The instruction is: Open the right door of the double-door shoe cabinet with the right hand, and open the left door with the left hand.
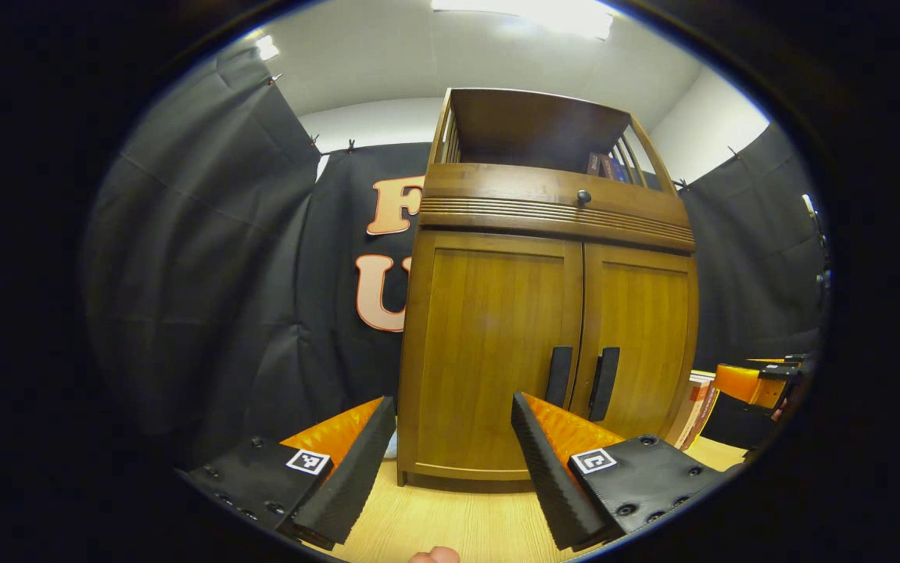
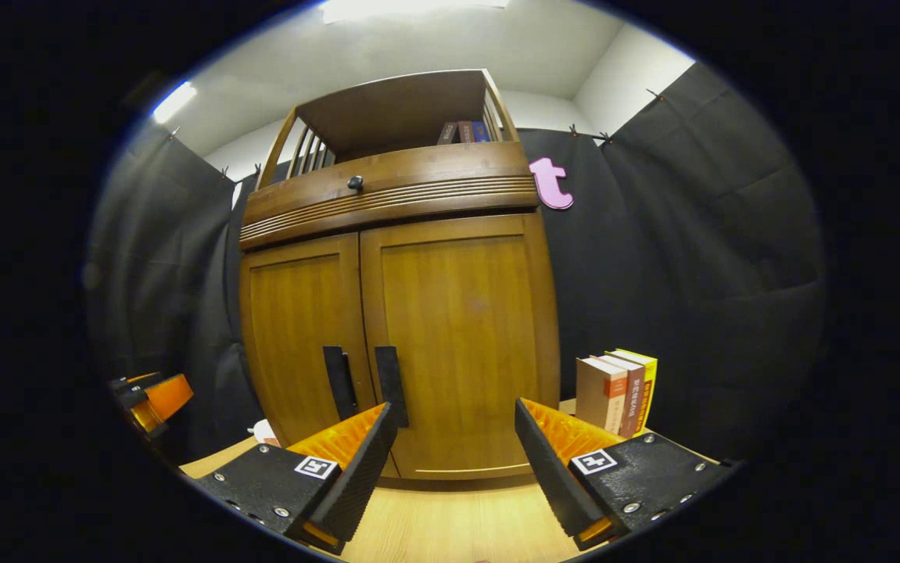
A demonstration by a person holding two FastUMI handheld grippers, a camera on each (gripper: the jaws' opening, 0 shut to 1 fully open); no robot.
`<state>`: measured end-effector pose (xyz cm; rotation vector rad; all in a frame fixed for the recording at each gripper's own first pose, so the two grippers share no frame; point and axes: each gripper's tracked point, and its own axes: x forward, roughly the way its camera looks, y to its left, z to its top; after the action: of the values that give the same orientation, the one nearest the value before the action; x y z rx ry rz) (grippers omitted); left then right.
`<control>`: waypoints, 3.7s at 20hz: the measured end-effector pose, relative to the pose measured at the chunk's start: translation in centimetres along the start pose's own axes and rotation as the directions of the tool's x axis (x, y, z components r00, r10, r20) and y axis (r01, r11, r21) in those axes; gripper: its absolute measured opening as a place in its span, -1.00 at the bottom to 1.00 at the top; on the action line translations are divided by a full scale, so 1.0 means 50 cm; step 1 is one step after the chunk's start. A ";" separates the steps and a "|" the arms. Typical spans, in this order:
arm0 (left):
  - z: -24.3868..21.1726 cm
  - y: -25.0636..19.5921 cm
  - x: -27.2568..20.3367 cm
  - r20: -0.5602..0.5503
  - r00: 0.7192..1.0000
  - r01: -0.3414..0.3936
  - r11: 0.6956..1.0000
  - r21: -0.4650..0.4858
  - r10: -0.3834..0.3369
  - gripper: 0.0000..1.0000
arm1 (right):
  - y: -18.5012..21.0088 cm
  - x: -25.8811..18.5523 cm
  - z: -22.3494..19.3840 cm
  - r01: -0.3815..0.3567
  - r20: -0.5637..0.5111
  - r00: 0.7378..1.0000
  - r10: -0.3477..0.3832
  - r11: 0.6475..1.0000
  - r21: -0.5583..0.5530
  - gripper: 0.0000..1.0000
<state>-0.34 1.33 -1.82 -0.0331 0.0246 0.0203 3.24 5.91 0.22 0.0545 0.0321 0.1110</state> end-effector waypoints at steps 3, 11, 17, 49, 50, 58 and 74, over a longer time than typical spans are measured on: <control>0.006 -0.003 -0.008 0.009 1.000 0.005 1.000 0.008 -0.005 0.93 | 0.055 0.061 0.036 -0.065 0.035 0.997 0.065 0.998 -0.016 0.86; 0.030 -0.013 -0.037 0.043 0.998 0.035 0.999 0.024 -0.036 0.94 | 0.138 0.229 0.004 -0.101 0.014 0.995 0.102 0.992 -0.076 0.88; 0.018 -0.005 -0.043 0.024 0.999 0.022 1.000 -0.005 -0.022 0.92 | 0.167 0.301 -0.062 -0.113 -0.034 0.993 0.110 0.984 -0.140 0.80; 0.011 0.046 -0.062 0.010 0.999 -0.049 0.998 0.025 0.049 0.94 | 0.140 0.319 -0.107 -0.161 -0.096 0.983 0.155 0.985 -0.056 -0.57; 0.011 0.048 -0.066 0.012 0.998 -0.056 0.998 0.026 0.055 0.92 | 0.138 0.303 -0.106 -0.170 -0.101 0.981 0.164 0.984 -0.048 -0.58; 0.020 0.038 -0.071 0.032 0.998 -0.062 0.998 0.026 0.061 0.94 | 0.090 0.180 -0.084 -0.141 -0.097 0.986 0.138 0.990 -0.018 -0.57; 0.000 -0.032 -0.051 -0.009 1.000 0.002 1.000 -0.012 -0.002 0.94 | -0.118 -0.032 -0.051 -0.008 -0.076 0.997 0.006 1.000 -0.029 -0.72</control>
<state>-2.87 -0.30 -1.70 -0.0450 0.0336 0.0185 2.20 0.01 -2.61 0.0213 0.1067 0.1207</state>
